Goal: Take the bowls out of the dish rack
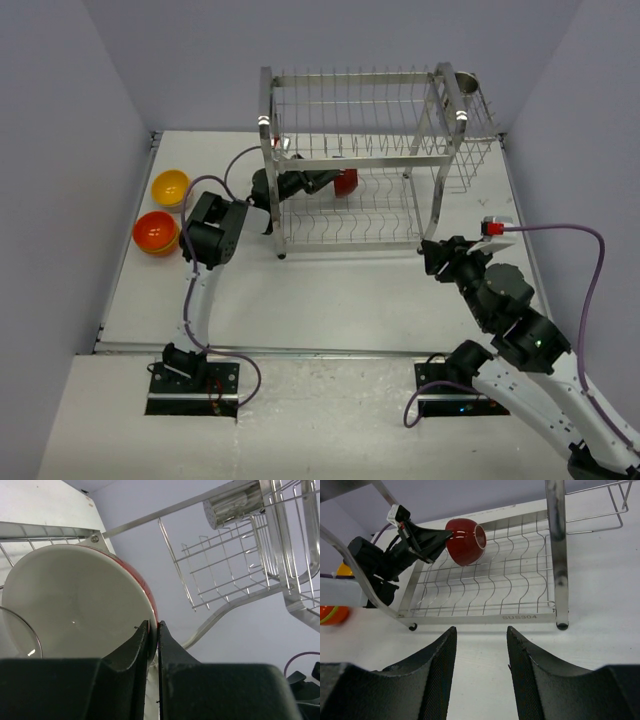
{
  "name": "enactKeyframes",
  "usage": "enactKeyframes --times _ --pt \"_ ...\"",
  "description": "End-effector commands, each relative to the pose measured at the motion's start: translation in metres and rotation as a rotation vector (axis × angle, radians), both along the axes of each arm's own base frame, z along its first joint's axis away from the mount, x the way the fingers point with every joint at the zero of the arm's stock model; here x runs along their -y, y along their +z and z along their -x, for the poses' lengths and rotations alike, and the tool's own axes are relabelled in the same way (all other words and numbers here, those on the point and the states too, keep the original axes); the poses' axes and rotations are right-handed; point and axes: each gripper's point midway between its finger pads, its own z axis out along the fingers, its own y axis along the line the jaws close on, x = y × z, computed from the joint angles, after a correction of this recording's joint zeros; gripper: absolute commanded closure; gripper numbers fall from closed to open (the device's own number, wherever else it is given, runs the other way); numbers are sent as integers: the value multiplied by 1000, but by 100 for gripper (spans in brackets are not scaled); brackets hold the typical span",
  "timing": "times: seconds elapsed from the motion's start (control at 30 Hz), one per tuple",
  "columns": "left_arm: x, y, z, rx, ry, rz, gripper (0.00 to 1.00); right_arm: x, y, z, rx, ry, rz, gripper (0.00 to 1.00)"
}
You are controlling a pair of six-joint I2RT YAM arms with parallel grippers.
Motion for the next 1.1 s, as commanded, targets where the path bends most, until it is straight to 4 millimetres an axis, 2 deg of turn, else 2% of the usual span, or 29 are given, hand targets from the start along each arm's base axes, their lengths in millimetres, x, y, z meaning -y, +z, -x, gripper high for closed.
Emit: enactKeyframes --times 0.0,0.23,0.27,0.33,0.37,0.5,0.8,1.07 --pt "-10 40 20 126 -71 150 100 -7 -4 -2 -11 19 -7 53" --pt "-27 43 23 119 -88 241 100 -6 -4 -3 -12 13 -5 53" --pt "-30 49 25 147 -95 267 100 -7 -4 -3 -13 15 -5 53" --pt "-33 46 26 122 -118 314 100 -7 -6 -4 -18 15 -2 54" --pt "-35 52 28 150 -128 334 100 -8 -5 -4 -18 16 -2 53" --pt "-38 54 29 138 -142 373 100 -8 -5 -4 -17 15 1 53" --pt "-40 84 38 224 -156 363 100 -9 -7 -6 -24 15 9 53" --pt "-42 93 46 239 -158 345 100 -10 -8 -7 -25 15 10 53"
